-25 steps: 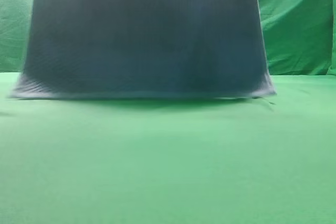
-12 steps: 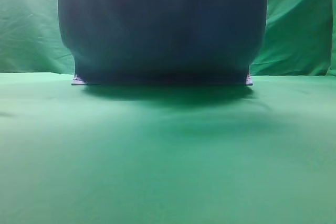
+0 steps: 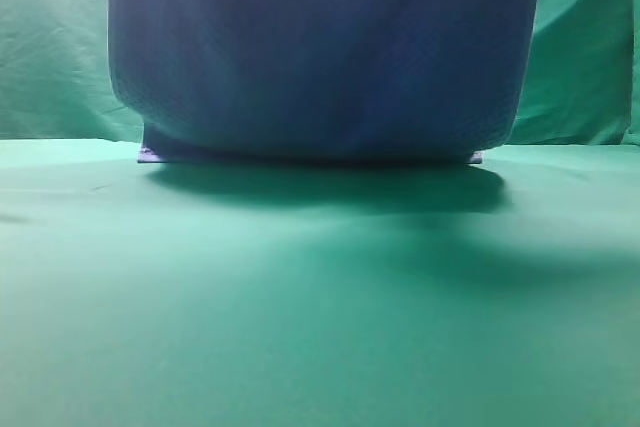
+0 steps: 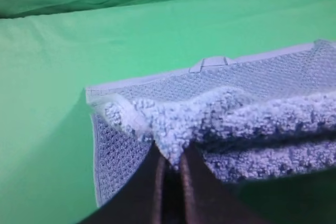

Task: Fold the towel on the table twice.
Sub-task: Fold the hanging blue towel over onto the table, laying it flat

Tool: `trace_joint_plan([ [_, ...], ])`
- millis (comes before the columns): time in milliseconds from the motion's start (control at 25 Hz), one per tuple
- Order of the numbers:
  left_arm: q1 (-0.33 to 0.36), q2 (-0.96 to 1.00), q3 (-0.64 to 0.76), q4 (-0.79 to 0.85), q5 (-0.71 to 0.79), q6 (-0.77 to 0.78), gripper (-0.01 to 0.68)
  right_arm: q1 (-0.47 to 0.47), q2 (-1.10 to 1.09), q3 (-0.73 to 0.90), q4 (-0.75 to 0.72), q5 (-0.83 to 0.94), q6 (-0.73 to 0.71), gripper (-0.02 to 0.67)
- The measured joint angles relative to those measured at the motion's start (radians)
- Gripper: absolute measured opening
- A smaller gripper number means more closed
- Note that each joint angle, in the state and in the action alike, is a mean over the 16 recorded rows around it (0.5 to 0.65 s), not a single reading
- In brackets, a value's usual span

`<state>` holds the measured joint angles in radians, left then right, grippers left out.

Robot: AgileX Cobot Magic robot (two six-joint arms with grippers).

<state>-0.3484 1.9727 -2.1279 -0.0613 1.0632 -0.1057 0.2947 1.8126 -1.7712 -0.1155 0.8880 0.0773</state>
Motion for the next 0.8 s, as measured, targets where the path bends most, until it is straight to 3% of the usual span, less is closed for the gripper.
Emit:
trace_joint_plan([
  [200, -0.003, -0.125, 0.233, -0.031, -0.113, -0.002, 0.000, 0.006, -0.100, 0.151, 0.003, -0.053, 0.014, 0.000],
  [520, -0.007, -0.443, 0.723, -0.066, -0.329, -0.011, 0.000, 0.047, -0.258, 0.358, 0.022, -0.098, 0.035, 0.000],
  [800, -0.009, -0.720, 1.066, -0.139, -0.414, -0.016, 0.000, 0.097, -0.442, 0.557, 0.057, -0.099, 0.069, 0.000],
])
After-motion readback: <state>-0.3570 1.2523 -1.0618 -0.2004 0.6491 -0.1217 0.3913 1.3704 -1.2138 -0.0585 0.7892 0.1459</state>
